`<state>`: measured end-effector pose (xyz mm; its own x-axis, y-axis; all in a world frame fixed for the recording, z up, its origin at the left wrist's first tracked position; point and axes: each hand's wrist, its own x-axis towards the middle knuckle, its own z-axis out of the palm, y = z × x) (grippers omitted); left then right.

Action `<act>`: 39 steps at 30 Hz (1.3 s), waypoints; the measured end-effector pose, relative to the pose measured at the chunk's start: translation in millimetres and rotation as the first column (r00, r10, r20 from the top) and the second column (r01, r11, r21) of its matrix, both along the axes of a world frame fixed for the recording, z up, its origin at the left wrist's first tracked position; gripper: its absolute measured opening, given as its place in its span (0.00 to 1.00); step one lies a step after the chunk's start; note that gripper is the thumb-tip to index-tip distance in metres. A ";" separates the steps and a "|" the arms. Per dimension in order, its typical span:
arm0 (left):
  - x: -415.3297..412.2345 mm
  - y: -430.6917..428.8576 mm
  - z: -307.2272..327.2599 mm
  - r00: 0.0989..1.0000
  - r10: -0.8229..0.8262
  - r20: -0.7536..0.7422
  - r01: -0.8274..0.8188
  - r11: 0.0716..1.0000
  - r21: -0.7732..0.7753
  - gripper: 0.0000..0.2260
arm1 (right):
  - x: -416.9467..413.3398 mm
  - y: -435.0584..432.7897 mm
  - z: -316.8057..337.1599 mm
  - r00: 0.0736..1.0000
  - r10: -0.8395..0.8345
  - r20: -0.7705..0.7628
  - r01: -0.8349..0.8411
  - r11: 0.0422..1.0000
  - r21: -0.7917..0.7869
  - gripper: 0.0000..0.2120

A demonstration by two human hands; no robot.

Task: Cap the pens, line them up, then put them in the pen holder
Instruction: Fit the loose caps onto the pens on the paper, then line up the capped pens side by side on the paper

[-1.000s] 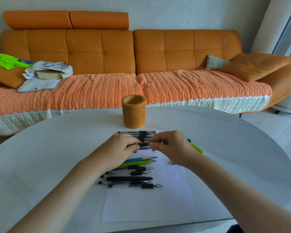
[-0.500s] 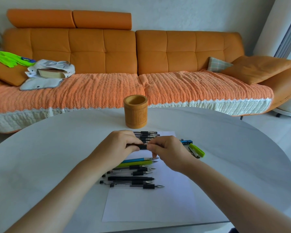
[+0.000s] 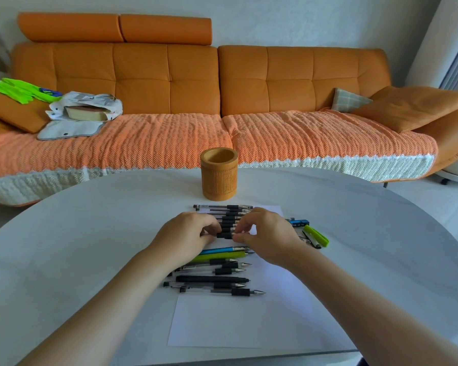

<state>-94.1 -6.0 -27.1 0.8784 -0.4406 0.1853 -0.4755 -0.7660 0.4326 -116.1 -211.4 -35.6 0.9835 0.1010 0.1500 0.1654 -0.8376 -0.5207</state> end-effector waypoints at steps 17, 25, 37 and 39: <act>-2.2 -12.6 -3.9 0.996 -0.075 0.052 0.074 0.997 0.020 0.04 | 6.8 -54.4 9.5 0.978 -0.156 0.138 0.175 0.974 -0.143 0.08; 0.1 -17.9 -1.8 0.988 -0.077 -0.133 0.096 0.985 0.141 0.09 | -1.9 -88.1 9.1 0.956 -0.288 0.059 0.291 0.893 -0.343 0.16; -7.2 -22.3 0.4 0.982 -0.039 -0.186 0.042 0.999 0.015 0.07 | -2.1 -80.3 6.6 0.988 -0.128 0.087 0.151 0.917 -0.370 0.15; -6.7 -22.7 0.5 0.977 -0.048 -0.206 0.044 0.999 -0.020 0.09 | -2.0 -78.3 7.4 0.990 -0.100 0.101 0.130 0.927 -0.351 0.13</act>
